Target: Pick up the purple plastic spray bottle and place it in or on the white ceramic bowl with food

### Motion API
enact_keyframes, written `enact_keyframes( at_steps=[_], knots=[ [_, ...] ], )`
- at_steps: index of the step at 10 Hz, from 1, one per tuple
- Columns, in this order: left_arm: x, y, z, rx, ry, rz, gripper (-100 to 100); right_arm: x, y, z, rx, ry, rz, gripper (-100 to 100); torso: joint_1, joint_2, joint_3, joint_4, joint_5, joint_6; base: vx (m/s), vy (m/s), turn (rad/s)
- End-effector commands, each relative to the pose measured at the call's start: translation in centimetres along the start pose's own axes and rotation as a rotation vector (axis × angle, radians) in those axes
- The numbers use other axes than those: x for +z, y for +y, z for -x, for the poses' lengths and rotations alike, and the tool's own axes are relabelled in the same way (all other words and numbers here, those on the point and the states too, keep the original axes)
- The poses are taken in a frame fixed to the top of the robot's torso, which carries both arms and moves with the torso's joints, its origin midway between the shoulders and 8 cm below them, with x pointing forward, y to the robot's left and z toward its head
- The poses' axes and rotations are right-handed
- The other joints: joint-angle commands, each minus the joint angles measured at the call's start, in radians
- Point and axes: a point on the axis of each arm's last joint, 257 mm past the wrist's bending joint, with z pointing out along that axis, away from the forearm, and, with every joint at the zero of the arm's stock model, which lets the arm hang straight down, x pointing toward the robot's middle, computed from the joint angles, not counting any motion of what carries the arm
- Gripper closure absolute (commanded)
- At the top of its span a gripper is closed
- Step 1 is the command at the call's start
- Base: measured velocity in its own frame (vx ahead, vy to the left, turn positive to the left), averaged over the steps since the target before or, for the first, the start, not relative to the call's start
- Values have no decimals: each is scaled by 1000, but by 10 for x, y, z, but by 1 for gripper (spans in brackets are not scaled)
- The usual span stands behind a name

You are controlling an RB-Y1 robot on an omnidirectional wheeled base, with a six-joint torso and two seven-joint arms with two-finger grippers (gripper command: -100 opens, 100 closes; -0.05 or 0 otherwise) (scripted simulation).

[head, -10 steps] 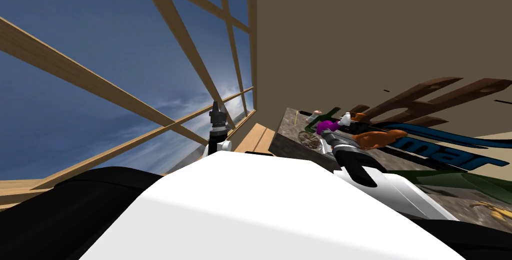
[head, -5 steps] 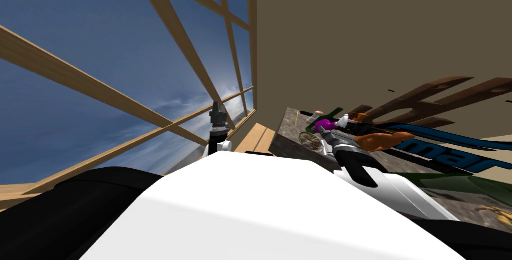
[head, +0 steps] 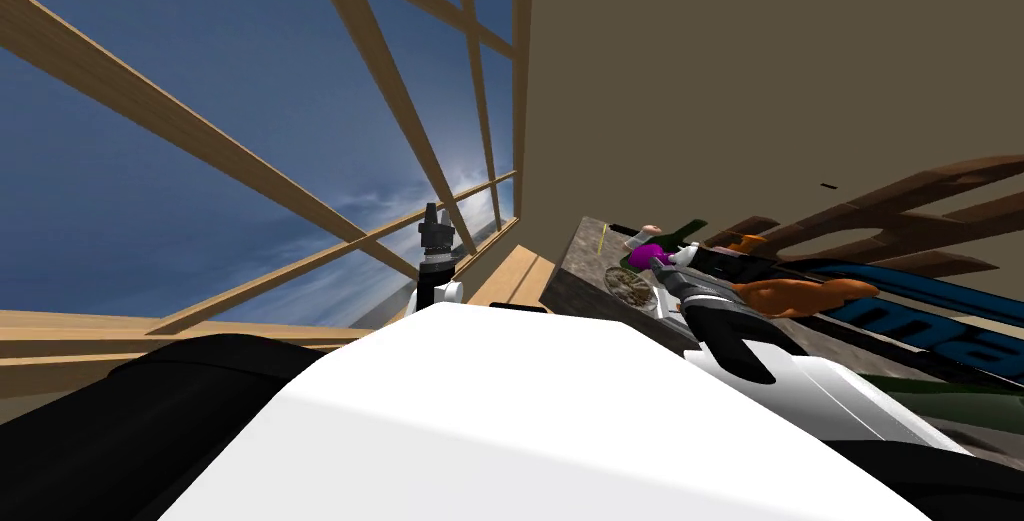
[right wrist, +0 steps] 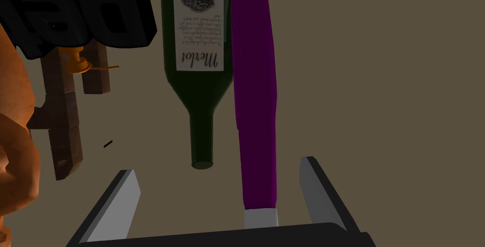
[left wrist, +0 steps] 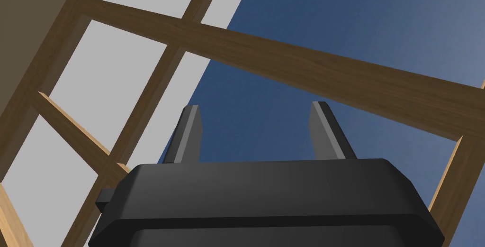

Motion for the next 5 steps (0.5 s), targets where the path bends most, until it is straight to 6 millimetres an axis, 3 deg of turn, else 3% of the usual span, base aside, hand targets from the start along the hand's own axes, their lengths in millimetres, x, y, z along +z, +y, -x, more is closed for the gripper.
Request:
enact_keyframes(
  at_steps=[1, 2, 3, 4, 5],
  knots=[
    [0, 0, 0, 0, 0, 0, 0, 1, -10, 2, 20, 7, -24, -100, 0, 0, 0, 0, 0, 0, -64, 8, 121],
    [0, 0, 0, 0, 0, 0, 0, 0, -31, 3, 5, 21, -75, -100, 0, 0, 0, 0, 0, 1, -68, 12, 235],
    [0, 0, 0, 0, 0, 0, 0, 1, -30, 5, 23, 18, -70, -100, 0, 0, 0, 0, 0, 1, -54, 3, 135],
    [0, 0, 0, 0, 0, 0, 0, -1, -48, 8, 8, 26, -113, -100, -1, -1, 0, 0, 0, 1, -73, 9, 230],
    [0, 0, 0, 0, 0, 0, 0, 0, -48, 9, 28, 24, -113, -100, -1, 0, 0, 0, 0, 1, -64, 3, 141]
  ],
)
